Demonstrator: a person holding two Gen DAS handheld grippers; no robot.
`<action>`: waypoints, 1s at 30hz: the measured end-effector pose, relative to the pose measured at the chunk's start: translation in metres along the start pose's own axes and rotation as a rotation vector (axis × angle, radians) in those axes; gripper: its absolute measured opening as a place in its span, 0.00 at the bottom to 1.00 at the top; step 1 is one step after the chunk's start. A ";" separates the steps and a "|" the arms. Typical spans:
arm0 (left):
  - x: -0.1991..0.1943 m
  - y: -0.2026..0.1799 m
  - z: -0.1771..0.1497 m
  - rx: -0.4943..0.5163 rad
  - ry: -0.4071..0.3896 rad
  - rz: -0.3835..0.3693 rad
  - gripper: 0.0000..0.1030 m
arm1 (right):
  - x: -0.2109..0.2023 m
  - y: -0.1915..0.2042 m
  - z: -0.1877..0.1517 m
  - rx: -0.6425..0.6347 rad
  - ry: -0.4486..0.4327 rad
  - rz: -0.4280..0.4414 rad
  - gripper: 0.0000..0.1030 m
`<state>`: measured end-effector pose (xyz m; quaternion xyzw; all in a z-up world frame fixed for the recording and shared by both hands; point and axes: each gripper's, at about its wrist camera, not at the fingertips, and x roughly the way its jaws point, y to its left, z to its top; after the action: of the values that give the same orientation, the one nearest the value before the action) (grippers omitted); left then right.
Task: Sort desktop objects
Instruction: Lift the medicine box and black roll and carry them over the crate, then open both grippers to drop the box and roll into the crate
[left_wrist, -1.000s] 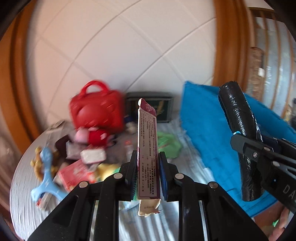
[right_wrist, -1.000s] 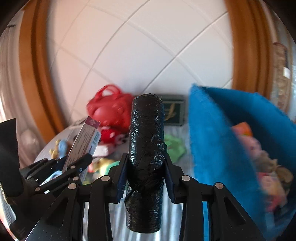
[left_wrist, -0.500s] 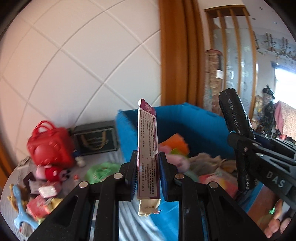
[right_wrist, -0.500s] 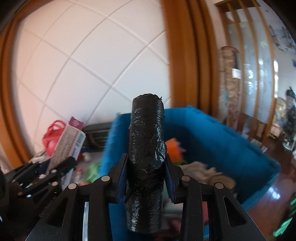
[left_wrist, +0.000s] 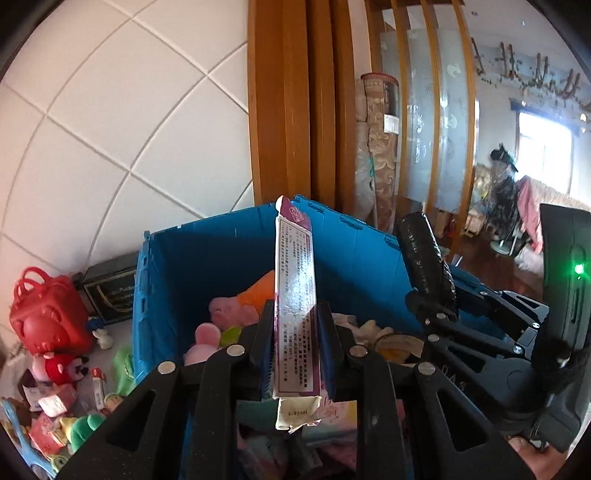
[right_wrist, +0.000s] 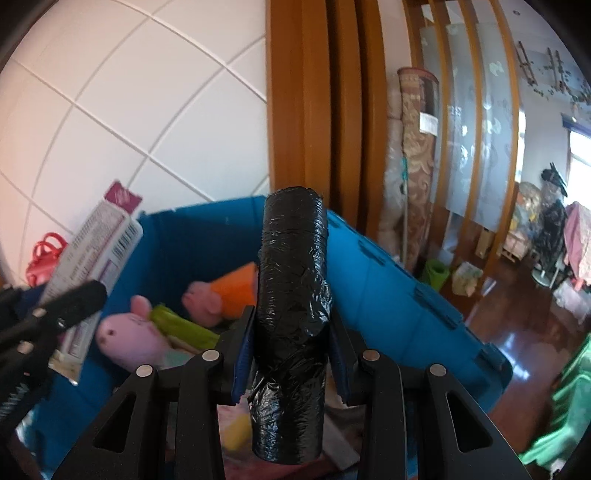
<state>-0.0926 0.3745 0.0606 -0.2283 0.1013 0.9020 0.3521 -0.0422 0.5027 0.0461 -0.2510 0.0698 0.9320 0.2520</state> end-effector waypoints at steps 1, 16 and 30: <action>0.006 -0.005 0.001 0.000 0.016 -0.007 0.20 | 0.005 -0.006 -0.001 -0.001 0.008 -0.004 0.34; 0.063 -0.033 -0.012 0.018 0.246 -0.031 0.23 | 0.046 -0.048 -0.015 -0.005 0.128 -0.037 0.34; 0.063 -0.040 -0.011 0.059 0.246 0.005 0.58 | 0.057 -0.054 -0.023 -0.027 0.168 -0.064 0.34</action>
<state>-0.1025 0.4367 0.0199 -0.3266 0.1709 0.8647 0.3412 -0.0479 0.5680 -0.0031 -0.3340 0.0699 0.8999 0.2716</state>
